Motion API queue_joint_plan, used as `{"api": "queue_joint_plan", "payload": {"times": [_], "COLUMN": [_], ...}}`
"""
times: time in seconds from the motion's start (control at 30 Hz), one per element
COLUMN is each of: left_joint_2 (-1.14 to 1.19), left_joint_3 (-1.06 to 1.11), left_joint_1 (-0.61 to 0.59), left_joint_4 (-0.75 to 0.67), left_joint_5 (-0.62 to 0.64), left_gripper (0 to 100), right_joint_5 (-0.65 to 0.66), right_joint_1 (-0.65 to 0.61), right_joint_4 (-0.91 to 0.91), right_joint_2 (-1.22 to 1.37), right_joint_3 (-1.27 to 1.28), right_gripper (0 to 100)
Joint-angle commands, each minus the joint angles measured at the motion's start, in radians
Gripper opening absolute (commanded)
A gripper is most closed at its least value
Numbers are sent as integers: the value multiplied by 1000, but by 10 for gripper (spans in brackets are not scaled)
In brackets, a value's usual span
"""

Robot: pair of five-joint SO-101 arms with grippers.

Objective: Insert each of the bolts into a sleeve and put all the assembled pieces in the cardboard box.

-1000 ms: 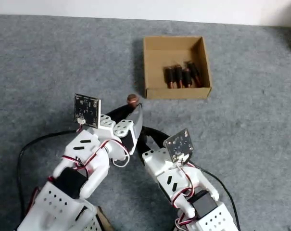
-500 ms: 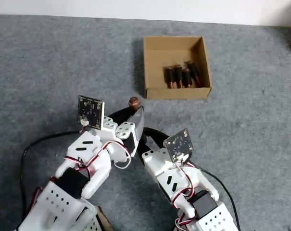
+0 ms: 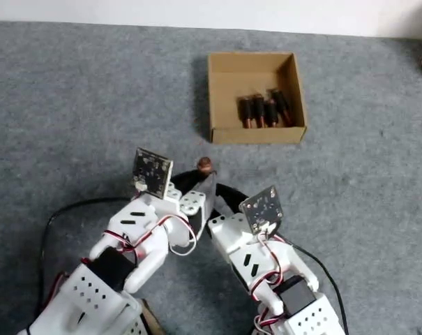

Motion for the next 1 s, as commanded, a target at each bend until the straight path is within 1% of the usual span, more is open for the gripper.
{"api": "queue_joint_plan", "payload": {"times": [0.0, 0.2, 0.4, 0.47, 0.63, 0.7, 0.9, 0.97], "left_joint_2": [-19, -21, -21, -21, -21, -21, -21, -21], "left_joint_3": [-7, -5, -5, -5, 16, 21, 22, 22], "left_joint_1": [47, 16, 13, 12, 12, 12, 8, -15], "left_joint_4": [3, 2, 0, 0, 5, 5, 5, 5], "left_joint_5": [-23, -21, -21, -21, -17, -17, -15, -15], "left_gripper": [5, 5, 9, 45, 246, 289, 302, 302], "right_joint_5": [6, 6, 6, 6, 6, 6, 6, 5], "right_joint_1": [45, 48, 48, 48, 48, 48, 48, 48], "right_joint_4": [-35, -35, -35, -35, -31, -31, -31, -30], "right_joint_2": [-21, -21, -21, -21, -21, -21, -21, -21], "right_joint_3": [101, 101, 101, 101, 101, 101, 101, 101], "right_gripper": [4, 4, 4, 4, 4, 4, 4, 4]}}
